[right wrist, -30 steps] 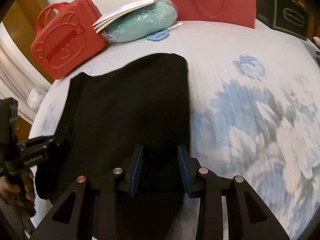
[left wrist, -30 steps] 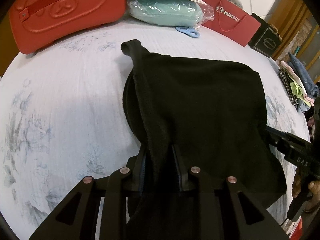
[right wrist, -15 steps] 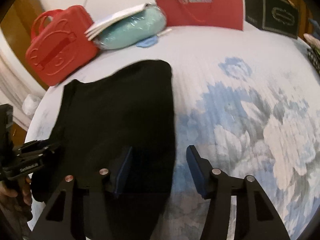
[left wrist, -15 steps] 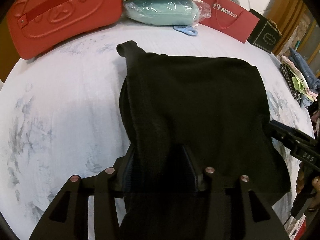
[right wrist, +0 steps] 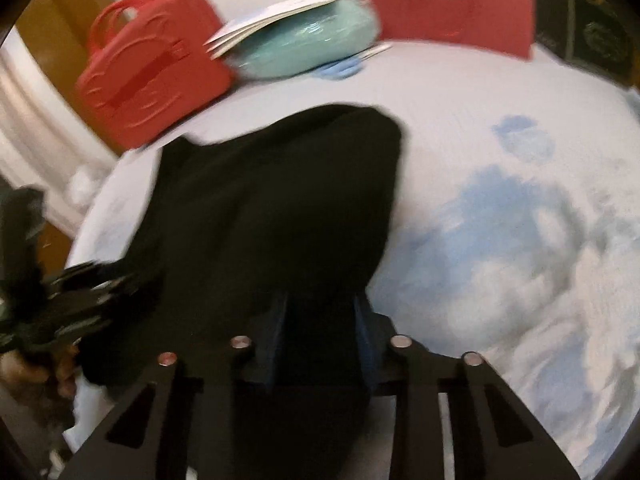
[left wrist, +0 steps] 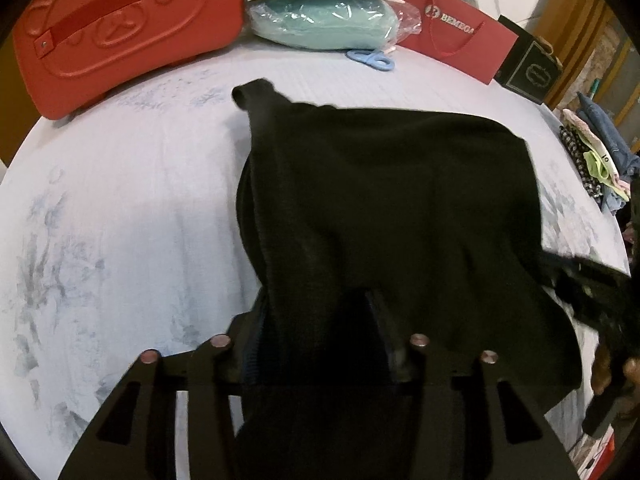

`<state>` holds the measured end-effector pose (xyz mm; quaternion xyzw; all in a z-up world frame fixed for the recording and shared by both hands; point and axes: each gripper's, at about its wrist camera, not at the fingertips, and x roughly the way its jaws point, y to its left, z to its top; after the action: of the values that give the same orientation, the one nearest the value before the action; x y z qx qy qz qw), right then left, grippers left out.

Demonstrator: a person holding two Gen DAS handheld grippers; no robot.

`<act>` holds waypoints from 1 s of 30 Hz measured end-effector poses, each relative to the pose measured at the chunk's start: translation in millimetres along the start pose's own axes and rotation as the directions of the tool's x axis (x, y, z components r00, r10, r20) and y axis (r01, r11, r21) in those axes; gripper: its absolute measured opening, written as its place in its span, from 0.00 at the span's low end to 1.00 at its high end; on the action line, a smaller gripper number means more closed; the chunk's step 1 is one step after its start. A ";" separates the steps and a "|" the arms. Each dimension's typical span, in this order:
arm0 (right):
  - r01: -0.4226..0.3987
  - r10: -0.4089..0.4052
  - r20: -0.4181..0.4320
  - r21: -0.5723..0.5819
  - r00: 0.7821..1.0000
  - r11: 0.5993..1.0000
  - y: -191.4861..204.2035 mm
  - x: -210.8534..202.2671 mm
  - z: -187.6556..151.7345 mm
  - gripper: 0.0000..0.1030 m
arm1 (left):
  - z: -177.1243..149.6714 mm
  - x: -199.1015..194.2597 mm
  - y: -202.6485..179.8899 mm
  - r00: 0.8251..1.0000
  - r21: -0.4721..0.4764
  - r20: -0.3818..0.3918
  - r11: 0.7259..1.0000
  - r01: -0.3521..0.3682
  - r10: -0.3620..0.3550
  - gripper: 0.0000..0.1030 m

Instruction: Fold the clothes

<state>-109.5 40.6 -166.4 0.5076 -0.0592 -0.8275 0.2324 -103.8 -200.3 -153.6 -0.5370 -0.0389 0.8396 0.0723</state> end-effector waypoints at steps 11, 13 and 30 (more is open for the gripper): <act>0.033 -0.033 0.015 0.013 0.999 0.999 -1.7 6.6 5.5 0.30 | 4.6 -1.1 -4.8 1.000 0.014 0.016 1.000 -0.017 0.016 0.37; 0.051 -0.051 0.009 -0.012 0.999 0.999 2.0 7.4 5.8 0.27 | 4.5 -1.5 -6.0 1.000 0.021 0.019 0.999 -0.025 0.025 0.36; 0.131 -0.131 0.003 -0.122 0.991 0.984 19.2 5.6 5.6 0.16 | 1.8 -6.2 -10.3 0.998 0.013 0.030 0.998 -0.053 0.053 0.08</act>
<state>-110.2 20.3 -161.9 0.4975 0.0256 -0.8417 0.2083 -102.1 -191.1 -145.8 -0.5250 -0.0197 0.8492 0.0531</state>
